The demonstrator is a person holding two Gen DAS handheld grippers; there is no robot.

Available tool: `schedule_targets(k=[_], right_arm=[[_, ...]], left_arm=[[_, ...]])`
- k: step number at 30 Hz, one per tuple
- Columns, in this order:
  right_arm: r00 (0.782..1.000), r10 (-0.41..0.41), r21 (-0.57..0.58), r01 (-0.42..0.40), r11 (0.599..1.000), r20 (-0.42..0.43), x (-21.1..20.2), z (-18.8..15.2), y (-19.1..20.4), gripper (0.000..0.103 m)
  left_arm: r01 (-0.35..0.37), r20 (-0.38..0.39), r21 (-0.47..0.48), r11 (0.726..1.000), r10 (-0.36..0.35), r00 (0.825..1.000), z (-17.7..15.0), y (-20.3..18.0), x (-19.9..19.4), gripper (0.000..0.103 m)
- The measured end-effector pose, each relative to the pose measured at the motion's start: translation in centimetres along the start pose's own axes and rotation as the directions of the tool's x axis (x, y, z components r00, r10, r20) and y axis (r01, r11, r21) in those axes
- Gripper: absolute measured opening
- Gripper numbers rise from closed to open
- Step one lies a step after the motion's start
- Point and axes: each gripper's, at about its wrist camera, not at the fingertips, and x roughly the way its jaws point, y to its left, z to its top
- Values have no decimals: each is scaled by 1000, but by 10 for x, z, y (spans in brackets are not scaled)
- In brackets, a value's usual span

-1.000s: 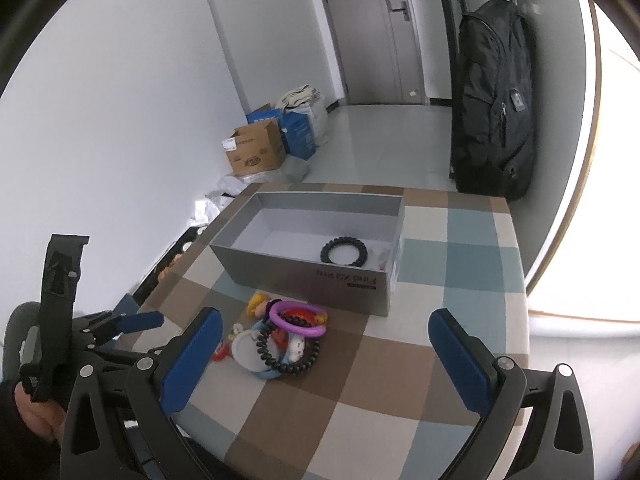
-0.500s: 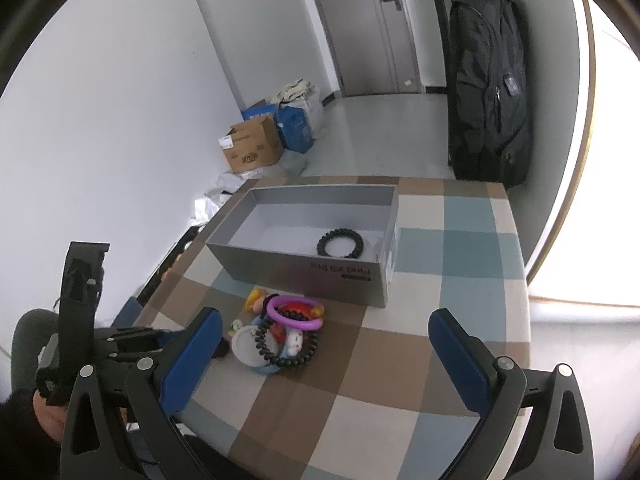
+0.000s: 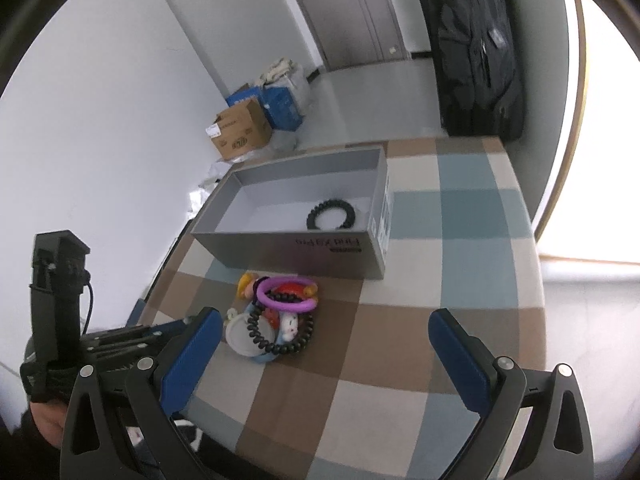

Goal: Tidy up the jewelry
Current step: 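Withdraw the left tool and grasp the red gear-shaped pacifier, then lift the red pacifier toward the box with the left tool while the right tool grasps the purple ring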

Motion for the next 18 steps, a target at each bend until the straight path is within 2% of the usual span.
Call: schedule_targets(k=[5, 11, 18], right_arm=[[997, 62, 71, -58, 996, -54, 12, 1, -4, 103], [992, 92, 71, -86, 994, -91, 32, 7, 7, 103], [987, 56, 60, -48, 997, -152, 56, 12, 21, 93]], left_arm=[[23, 28, -7, 1000, -23, 999, 5, -2, -8, 15], [37, 63, -35, 999, -35, 997, 12, 4, -14, 15], [17, 72, -47, 999, -14, 997, 18, 13, -15, 15]])
